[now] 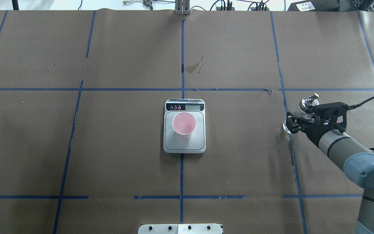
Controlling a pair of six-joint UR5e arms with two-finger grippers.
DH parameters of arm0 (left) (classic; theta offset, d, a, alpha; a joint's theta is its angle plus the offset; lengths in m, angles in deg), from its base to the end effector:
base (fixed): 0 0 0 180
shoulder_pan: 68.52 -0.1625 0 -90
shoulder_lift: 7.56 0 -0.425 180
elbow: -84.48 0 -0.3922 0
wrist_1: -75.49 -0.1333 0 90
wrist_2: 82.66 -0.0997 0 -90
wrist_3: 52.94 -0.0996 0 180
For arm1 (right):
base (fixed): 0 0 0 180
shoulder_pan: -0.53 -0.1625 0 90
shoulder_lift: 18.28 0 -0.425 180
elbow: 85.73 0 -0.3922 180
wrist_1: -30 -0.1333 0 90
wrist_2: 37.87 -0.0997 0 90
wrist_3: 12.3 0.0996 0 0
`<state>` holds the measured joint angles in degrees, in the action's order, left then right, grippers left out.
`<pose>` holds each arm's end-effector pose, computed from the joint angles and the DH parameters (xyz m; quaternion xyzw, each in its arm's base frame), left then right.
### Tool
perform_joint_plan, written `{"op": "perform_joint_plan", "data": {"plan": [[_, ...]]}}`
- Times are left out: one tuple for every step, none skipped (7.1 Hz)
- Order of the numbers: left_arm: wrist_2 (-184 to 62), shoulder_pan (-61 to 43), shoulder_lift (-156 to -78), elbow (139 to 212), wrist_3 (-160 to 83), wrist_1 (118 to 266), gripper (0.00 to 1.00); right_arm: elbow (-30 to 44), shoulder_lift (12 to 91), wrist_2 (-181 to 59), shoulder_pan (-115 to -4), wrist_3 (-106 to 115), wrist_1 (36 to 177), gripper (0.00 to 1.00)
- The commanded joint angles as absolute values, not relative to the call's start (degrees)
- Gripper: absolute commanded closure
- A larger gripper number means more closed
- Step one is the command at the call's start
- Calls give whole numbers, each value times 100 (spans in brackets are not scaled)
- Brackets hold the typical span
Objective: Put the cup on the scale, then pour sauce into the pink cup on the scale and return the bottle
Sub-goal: 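Lower the bottle with the right gripper onto its original spot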
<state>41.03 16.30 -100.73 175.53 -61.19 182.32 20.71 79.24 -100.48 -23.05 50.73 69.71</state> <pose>-0.0292 -0.5423 0.5995 0.1824 0.2801 0.1626 0.9283 -0.3489 -0.3477 0.4827 0.3911 -0.3461 0.0919 0.8478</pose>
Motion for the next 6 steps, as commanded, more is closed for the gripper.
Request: {"op": "perform_joint_plan", "data": {"plan": [[4109, 1630, -10073, 17553, -6111, 18227, 0, 2027, 7919, -10062, -2312, 5063, 6964, 18], [4109, 1630, -10073, 17553, -6120, 18236, 0, 2035, 7876, -10062, -2312, 5054, 6964, 4], [4109, 1630, -10073, 17553, -6111, 18236, 0, 2070, 7875, -10080, -2312, 5054, 6972, 1], [4109, 1630, -10081, 17553, -6111, 18227, 0, 2114, 7875, -10149, -2320, 5054, 6990, 1], [4109, 1630, -10073, 17553, -6120, 18227, 0, 2175, 7919, -10698, -2486, 5062, 7068, 0], [4109, 1630, -10073, 17562, -6120, 18227, 0, 2594, 7997, -11452, -2731, 5063, 7783, 0]]}}
